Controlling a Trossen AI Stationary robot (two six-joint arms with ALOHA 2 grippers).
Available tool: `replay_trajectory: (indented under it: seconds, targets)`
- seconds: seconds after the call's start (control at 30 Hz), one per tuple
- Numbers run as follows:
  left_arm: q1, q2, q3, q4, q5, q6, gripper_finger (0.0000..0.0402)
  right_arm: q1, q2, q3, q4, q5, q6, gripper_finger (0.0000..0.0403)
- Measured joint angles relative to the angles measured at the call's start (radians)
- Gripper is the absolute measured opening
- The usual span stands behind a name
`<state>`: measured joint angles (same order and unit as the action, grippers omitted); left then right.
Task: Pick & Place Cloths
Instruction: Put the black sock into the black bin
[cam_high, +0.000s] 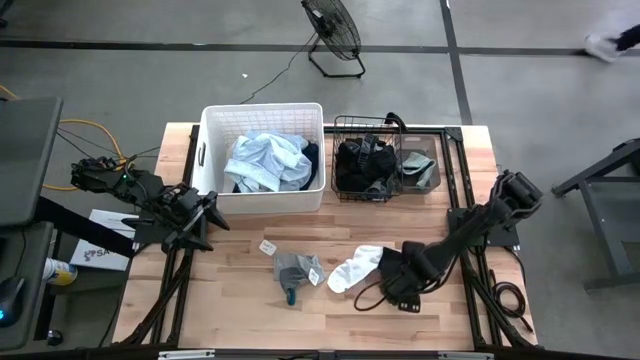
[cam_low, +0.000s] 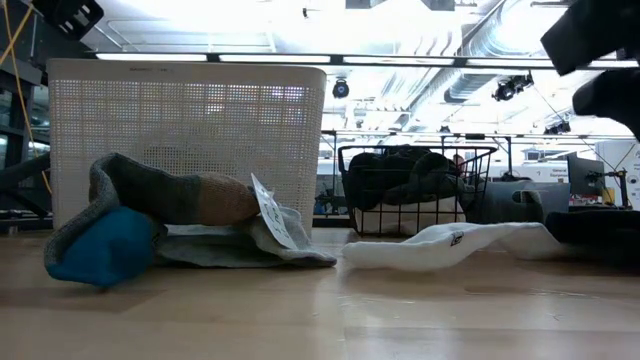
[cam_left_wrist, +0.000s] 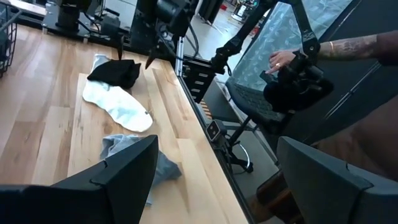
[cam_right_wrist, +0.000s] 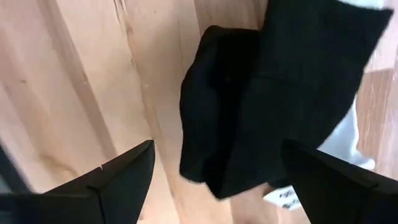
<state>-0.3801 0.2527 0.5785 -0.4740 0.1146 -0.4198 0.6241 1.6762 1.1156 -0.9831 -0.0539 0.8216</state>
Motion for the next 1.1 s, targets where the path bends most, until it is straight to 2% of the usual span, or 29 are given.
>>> replay_trajectory:
  seconds: [0.13, 0.43, 0.73, 0.87, 1.1]
  targets:
    - [0.000, 0.000, 0.000, 0.000, 0.000, 0.041, 0.0324, 0.006, 0.038, 0.000, 0.000, 0.050, -0.021, 0.0340]
    - [0.000, 0.000, -0.003, 0.010, 0.036, 0.147, 0.0324, 0.004, 0.097, 0.000, 0.001, 0.089, -0.023, 0.0340]
    - [0.000, -0.012, -0.158, 0.198, 0.046, 0.169, 0.0324, 0.004, 0.117, -0.001, 0.007, 0.129, -0.006, 0.0335]
    - [0.000, -0.025, -0.219, 0.298, 0.063, 0.169, 0.0324, 0.004, 0.117, -0.001, 0.021, 0.134, 0.001, 0.0309]
    - [0.000, -0.029, -0.265, 0.344, 0.063, 0.132, 0.0324, 0.004, 0.117, -0.001, 0.031, 0.127, 0.002, 0.0233]
